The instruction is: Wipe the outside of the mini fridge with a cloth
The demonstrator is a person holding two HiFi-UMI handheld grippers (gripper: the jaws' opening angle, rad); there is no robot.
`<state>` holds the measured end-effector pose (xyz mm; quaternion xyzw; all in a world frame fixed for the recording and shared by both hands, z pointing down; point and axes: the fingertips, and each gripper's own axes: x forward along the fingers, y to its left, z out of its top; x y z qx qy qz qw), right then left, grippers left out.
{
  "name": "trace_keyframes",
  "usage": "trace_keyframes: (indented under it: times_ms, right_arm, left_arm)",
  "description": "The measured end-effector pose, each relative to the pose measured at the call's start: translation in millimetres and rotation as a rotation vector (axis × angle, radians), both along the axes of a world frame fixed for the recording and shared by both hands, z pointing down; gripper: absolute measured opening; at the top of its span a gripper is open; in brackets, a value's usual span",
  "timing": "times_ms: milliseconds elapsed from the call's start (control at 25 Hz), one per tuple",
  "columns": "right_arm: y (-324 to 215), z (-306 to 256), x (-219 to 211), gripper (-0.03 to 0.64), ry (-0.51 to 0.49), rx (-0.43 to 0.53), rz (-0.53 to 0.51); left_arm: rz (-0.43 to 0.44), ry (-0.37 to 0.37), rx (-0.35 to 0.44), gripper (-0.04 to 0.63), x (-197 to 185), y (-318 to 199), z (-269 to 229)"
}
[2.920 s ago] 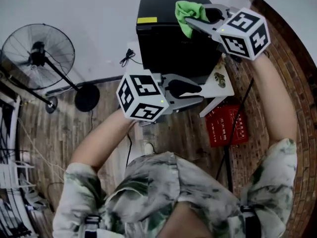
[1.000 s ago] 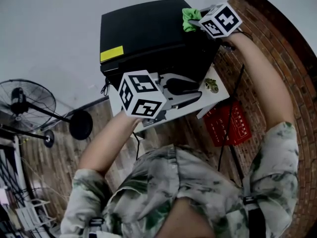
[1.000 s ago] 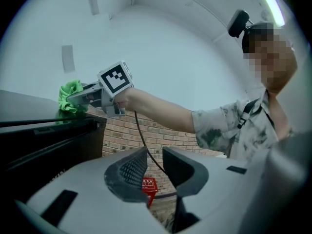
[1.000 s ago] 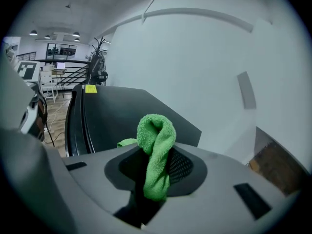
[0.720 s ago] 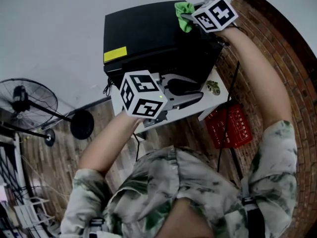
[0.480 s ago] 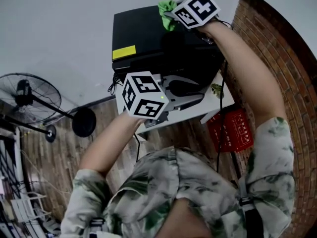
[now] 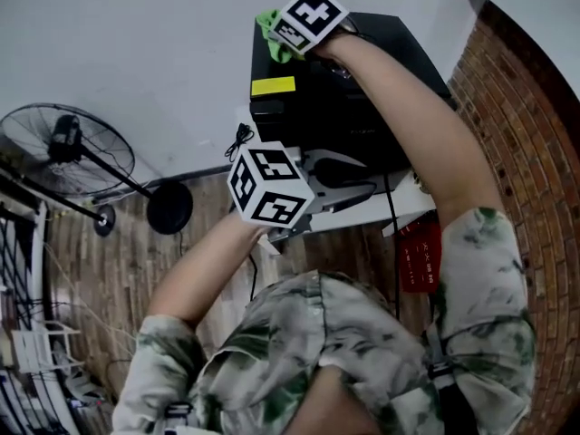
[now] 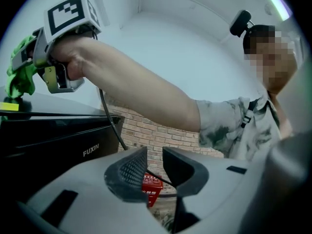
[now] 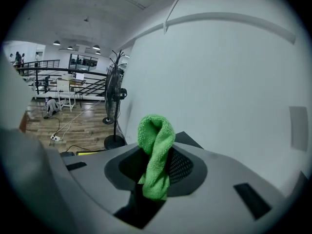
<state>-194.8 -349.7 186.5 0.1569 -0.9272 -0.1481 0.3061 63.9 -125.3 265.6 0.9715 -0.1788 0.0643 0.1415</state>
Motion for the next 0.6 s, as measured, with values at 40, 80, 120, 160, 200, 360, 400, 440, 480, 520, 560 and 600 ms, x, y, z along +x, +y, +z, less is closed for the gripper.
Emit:
trace_keyframes:
  times_ms: [40, 80, 120, 160, 200, 360, 400, 440, 480, 520, 560, 600]
  right_arm:
    - [0.4, 6.3, -4.4, 0.115, 0.012, -0.003, -0.002]
    - [-0.7, 11.8, -6.9, 0.115, 0.021, -0.006, -0.001]
    - [-3.2, 16.2, -7.6, 0.115, 0.028, -0.008, 0.004]
    - [-6.8, 19.5, -6.4, 0.115, 0.034, -0.010, 0.011]
    - [-11.1, 21.9, -3.1, 0.115, 0.040, -0.012, 0.021]
    - [-33.8, 24.7, 26.7, 0.115, 0.050, -0.022, 0.084]
    - [-40.4, 24.8, 36.6, 0.115, 0.052, -0.023, 0.104]
    - [-47.3, 24.8, 47.2, 0.115, 0.055, -0.024, 0.125]
    - [-54.6, 24.7, 58.5, 0.115, 0.057, -0.024, 0.147]
    - [-62.2, 24.7, 70.7, 0.115, 0.061, -0.023, 0.169]
    - [-70.1, 24.7, 83.4, 0.115, 0.065, -0.021, 0.192]
    - [-78.1, 24.9, 96.5, 0.115, 0.071, -0.019, 0.215]
  left_arm:
    - [-0.005, 0.000, -0.001, 0.091, -3.0, 1.3, 0.8]
    - [-0.010, 0.000, -0.003, 0.091, -6.2, 2.1, 1.3]
    - [-0.015, 0.000, -0.004, 0.091, -9.3, 2.4, 1.9]
    - [-0.019, 0.000, -0.005, 0.091, -11.9, 2.1, 2.6]
    - [-0.022, 0.000, -0.006, 0.091, -13.4, 1.3, 3.3]
    - [-0.007, 0.001, -0.003, 0.091, -7.3, -1.3, 2.3]
    - [0.001, 0.001, -0.002, 0.091, -3.6, -1.4, 1.3]
    - [0.011, 0.001, -0.001, 0.091, 0.6, -1.6, 0.5]
    - [0.022, 0.000, 0.000, 0.091, 5.0, -2.0, 0.0]
    - [0.033, -0.001, 0.001, 0.091, 9.6, -2.8, 0.0]
    - [0.043, -0.003, 0.001, 0.091, 14.2, -3.8, 0.5]
    - [0.052, -0.004, 0.001, 0.091, 18.5, -5.0, 1.0]
